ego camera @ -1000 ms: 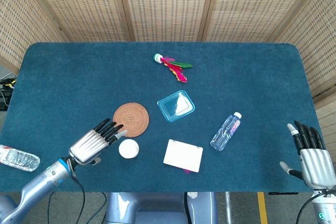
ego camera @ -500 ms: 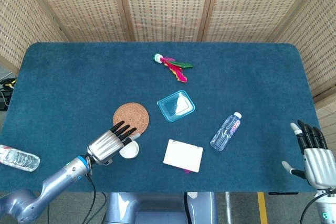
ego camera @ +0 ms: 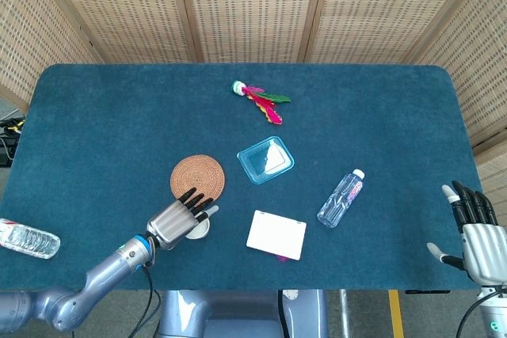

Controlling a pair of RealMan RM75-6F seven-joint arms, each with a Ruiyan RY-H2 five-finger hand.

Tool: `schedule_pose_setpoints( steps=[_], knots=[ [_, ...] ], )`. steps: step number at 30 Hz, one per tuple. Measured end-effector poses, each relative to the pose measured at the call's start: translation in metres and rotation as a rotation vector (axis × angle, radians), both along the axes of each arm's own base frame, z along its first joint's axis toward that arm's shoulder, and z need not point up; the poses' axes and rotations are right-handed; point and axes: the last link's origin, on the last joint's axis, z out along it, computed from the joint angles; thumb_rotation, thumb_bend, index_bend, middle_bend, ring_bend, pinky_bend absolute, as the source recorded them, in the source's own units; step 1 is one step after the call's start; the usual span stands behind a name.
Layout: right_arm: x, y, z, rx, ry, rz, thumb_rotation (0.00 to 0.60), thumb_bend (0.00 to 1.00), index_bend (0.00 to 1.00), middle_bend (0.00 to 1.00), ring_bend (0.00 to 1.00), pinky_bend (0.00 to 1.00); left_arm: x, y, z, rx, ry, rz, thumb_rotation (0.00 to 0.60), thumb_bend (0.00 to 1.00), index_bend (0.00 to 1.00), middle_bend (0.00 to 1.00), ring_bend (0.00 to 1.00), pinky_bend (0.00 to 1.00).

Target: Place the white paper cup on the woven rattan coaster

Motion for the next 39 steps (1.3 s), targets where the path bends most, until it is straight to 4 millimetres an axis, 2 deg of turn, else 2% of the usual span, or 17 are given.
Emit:
schedule_pose_setpoints(
  steps=[5, 9, 12, 22, 28, 39],
  knots=[
    [-0.001, 0.0, 0.0, 0.001, -0.004, -0.001, 0.6, 0.12, 0.04, 0.0, 0.0, 0.0, 0.003, -0.001, -0.005, 0.006, 0.014, 0.003, 0.6, 0.36, 0.0, 0.0, 0.0, 0.0],
    [0.0, -0.001, -0.001, 0.006, -0.003, 0.002, 0.6, 0.12, 0.04, 0.0, 0.0, 0.0, 0.002, -0.001, -0.007, 0.008, 0.018, 0.013, 0.6, 0.47, 0.07, 0.0, 0.0, 0.0],
    [0.0, -0.001, -0.002, 0.008, -0.003, 0.001, 0.6, 0.12, 0.04, 0.0, 0.0, 0.0, 0.002, -0.001, -0.007, 0.015, 0.011, 0.016, 0.6, 0.51, 0.11, 0.0, 0.0, 0.0],
    [0.0, 0.0, -0.002, 0.01, -0.009, 0.002, 0.6, 0.12, 0.04, 0.0, 0.0, 0.0, 0.0, 0.001, -0.005, 0.036, -0.018, 0.035, 0.6, 0.51, 0.13, 0.0, 0.0, 0.0],
    [0.0, 0.0, -0.001, 0.007, -0.011, 0.003, 0.6, 0.12, 0.04, 0.0, 0.0, 0.0, 0.001, 0.007, 0.005, 0.064, -0.033, 0.041, 0.6, 0.51, 0.14, 0.0, 0.0, 0.0],
    [0.001, 0.0, -0.003, 0.014, -0.013, 0.004, 0.6, 0.12, 0.04, 0.0, 0.0, 0.0, 0.0, 0.039, 0.032, 0.199, -0.062, 0.075, 0.6, 0.49, 0.14, 0.0, 0.0, 0.0]
  ],
)
